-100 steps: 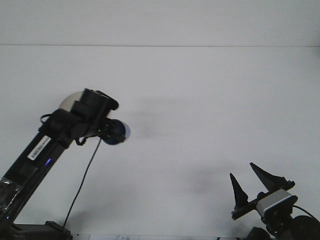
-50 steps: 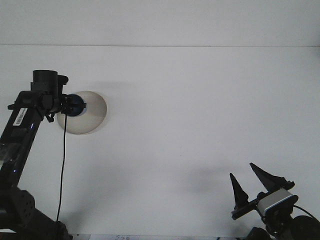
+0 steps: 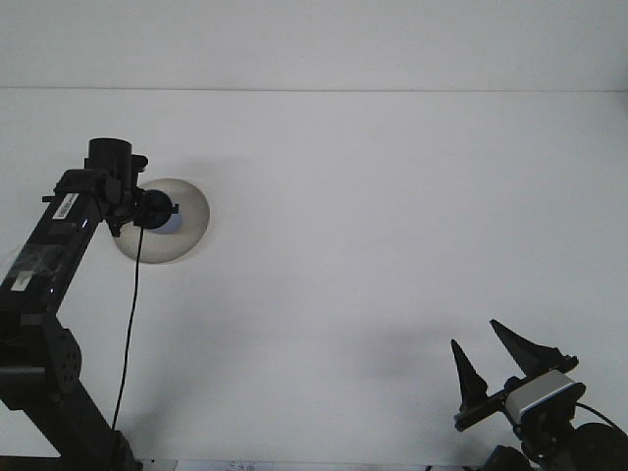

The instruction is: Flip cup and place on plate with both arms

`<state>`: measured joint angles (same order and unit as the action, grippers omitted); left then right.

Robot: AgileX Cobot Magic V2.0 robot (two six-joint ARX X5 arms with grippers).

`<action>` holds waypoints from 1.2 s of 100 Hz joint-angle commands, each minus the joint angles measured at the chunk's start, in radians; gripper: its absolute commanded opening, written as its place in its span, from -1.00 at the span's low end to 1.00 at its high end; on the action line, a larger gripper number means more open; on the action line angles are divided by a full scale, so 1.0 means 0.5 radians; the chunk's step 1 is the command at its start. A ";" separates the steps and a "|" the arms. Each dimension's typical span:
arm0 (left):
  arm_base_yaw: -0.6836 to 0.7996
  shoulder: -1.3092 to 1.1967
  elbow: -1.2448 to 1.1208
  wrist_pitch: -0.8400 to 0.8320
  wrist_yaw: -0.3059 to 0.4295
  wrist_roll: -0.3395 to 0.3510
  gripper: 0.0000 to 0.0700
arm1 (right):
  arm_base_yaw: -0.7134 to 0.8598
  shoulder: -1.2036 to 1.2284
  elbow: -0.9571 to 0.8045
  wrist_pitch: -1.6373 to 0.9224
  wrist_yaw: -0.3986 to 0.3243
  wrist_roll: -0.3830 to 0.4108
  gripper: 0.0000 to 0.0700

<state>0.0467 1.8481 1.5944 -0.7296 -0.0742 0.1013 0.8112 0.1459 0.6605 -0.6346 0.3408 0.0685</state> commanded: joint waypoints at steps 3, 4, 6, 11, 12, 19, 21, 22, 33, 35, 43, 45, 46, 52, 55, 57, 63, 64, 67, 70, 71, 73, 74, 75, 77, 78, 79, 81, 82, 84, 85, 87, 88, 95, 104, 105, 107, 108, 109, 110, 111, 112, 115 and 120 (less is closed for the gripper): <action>0.003 0.058 0.047 0.031 0.005 -0.043 -0.23 | 0.019 -0.001 0.015 0.019 0.002 0.027 0.30; 0.003 0.057 0.050 0.030 0.005 -0.049 -0.15 | 0.019 -0.001 0.015 0.019 0.002 0.027 0.30; 0.003 0.057 0.058 0.027 0.005 -0.061 0.01 | 0.019 -0.001 0.015 0.019 0.002 0.027 0.30; 0.003 0.057 0.083 0.026 0.005 -0.103 0.38 | 0.019 -0.001 0.015 0.019 0.002 0.027 0.30; 0.003 0.057 0.089 0.024 0.005 -0.111 0.43 | 0.019 -0.001 0.015 0.019 0.002 0.027 0.30; 0.003 0.057 0.144 -0.006 0.005 -0.137 0.56 | 0.019 -0.001 0.015 0.019 0.002 0.027 0.30; 0.003 0.057 0.166 -0.019 0.006 -0.137 0.56 | 0.019 -0.001 0.015 0.019 0.002 0.027 0.30; 0.003 0.057 0.175 -0.024 0.006 -0.137 0.56 | 0.019 -0.001 0.015 0.019 0.002 0.027 0.30; 0.003 0.056 0.306 -0.121 0.006 -0.163 0.56 | 0.019 -0.001 0.015 0.015 0.001 0.027 0.30; 0.003 0.056 0.335 -0.147 0.007 -0.172 0.56 | 0.019 -0.001 0.015 0.014 0.001 0.027 0.30; 0.003 0.055 0.457 -0.257 0.007 -0.186 0.56 | 0.019 -0.001 0.015 0.011 0.001 0.027 0.30; 0.003 0.053 0.488 -0.286 0.007 -0.188 0.56 | 0.019 -0.001 0.015 0.011 0.001 0.027 0.30; 0.003 0.050 0.504 -0.301 0.007 -0.188 0.56 | 0.019 -0.001 0.015 0.011 0.001 0.027 0.30; 0.003 0.027 0.581 -0.374 0.008 -0.198 0.56 | 0.019 -0.001 0.015 0.011 0.001 0.026 0.30; 0.003 0.005 0.607 -0.397 0.008 -0.212 0.56 | 0.019 -0.001 0.015 0.011 0.001 0.024 0.30; 0.003 -0.018 0.620 -0.410 0.008 -0.220 0.56 | 0.019 -0.001 0.015 0.011 0.001 0.023 0.30; 0.002 -0.109 0.625 -0.417 0.008 -0.223 0.56 | 0.019 -0.001 0.015 0.011 0.002 0.021 0.30; 0.002 -0.126 0.625 -0.417 0.008 -0.223 0.56 | 0.019 -0.001 0.015 0.011 0.002 0.021 0.30; -0.002 -0.187 0.625 -0.421 0.008 -0.225 0.56 | 0.019 -0.001 0.015 0.011 0.002 0.021 0.30; -0.005 -0.248 0.625 -0.425 0.008 -0.228 0.56 | 0.019 -0.001 0.015 0.012 0.002 0.020 0.30; -0.007 -0.270 0.625 -0.426 0.010 -0.230 0.56 | 0.019 -0.001 0.015 0.012 0.002 0.019 0.30; -0.008 -0.315 0.624 -0.430 0.017 -0.233 0.56 | 0.019 -0.001 0.015 0.012 0.002 0.018 0.30; -0.009 -0.340 0.624 -0.431 0.023 -0.235 0.56 | 0.019 -0.001 0.015 0.012 0.002 0.018 0.30; -0.010 -0.365 0.624 -0.432 0.028 -0.237 0.56 | 0.019 -0.001 0.015 0.012 0.002 0.017 0.30; -0.014 -0.416 0.623 -0.434 0.044 -0.238 0.56 | 0.019 -0.001 0.015 0.012 0.002 0.012 0.30; -0.015 -0.441 0.623 -0.436 0.053 -0.240 0.56 | 0.019 -0.001 0.015 0.012 0.002 0.011 0.30; -0.018 -0.468 0.622 -0.436 0.063 -0.242 0.56 | 0.019 -0.001 0.015 0.012 0.003 0.010 0.30; -0.021 -0.524 0.618 -0.435 0.087 -0.245 0.56 | 0.019 -0.001 0.015 0.012 0.005 0.005 0.30; -0.022 -0.553 0.615 -0.432 0.101 -0.246 0.56 | 0.019 -0.001 0.015 0.012 0.007 0.003 0.30; -0.025 -0.607 0.609 -0.426 0.127 -0.249 0.56 | 0.019 -0.001 0.015 0.012 0.010 0.002 0.30; -0.027 -0.636 0.604 -0.422 0.141 -0.252 0.56 | 0.019 -0.001 0.015 0.012 0.012 0.000 0.30; -0.031 -0.691 0.594 -0.413 0.166 -0.259 0.56 | 0.019 -0.001 0.015 0.012 0.016 -0.005 0.30; -0.031 -0.726 0.586 -0.410 0.170 -0.261 0.56 | 0.019 -0.001 0.015 0.012 0.017 -0.008 0.30; -0.050 -0.941 0.498 -0.365 0.233 -0.291 0.56 | 0.019 -0.001 0.015 0.014 0.018 -0.029 0.31; -0.111 -1.261 0.262 -0.272 0.254 -0.323 0.56 | 0.019 -0.001 0.015 0.014 0.052 -0.040 0.31; -0.121 -1.299 0.227 -0.258 0.254 -0.328 0.56 | 0.019 -0.001 0.015 0.014 0.056 -0.040 0.31; -0.140 -1.376 0.155 -0.224 0.254 -0.330 0.55 | 0.019 -0.001 0.015 0.014 0.063 -0.040 0.32; -0.151 -1.415 0.114 -0.204 0.254 -0.331 0.55 | 0.019 -0.001 0.015 0.014 0.066 -0.041 0.32; -0.162 -1.455 0.074 -0.183 0.254 -0.332 0.55 | 0.019 -0.001 0.015 0.014 0.068 -0.041 0.32; -0.172 -1.495 0.032 -0.163 0.254 -0.333 0.55 | 0.019 -0.001 0.015 0.013 0.068 -0.041 0.33; -0.182 -1.531 -0.006 -0.145 0.254 -0.335 0.55 | 0.019 -0.001 0.015 0.013 0.069 -0.041 0.34; -0.194 -1.572 -0.052 -0.121 0.254 -0.336 0.55 | 0.019 -0.001 0.015 0.013 0.069 -0.041 0.34; -0.228 -1.695 -0.191 -0.047 0.254 -0.347 0.55 | 0.019 -0.001 0.015 0.013 0.069 -0.041 0.37; -0.287 -1.894 -0.426 0.085 0.254 -0.374 0.55 | 0.019 -0.001 0.015 0.012 0.069 -0.041 0.41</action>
<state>-0.0731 1.0000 1.5051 -0.7513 0.0505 -0.0555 0.8112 0.1459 0.6605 -0.6376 0.3710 0.0563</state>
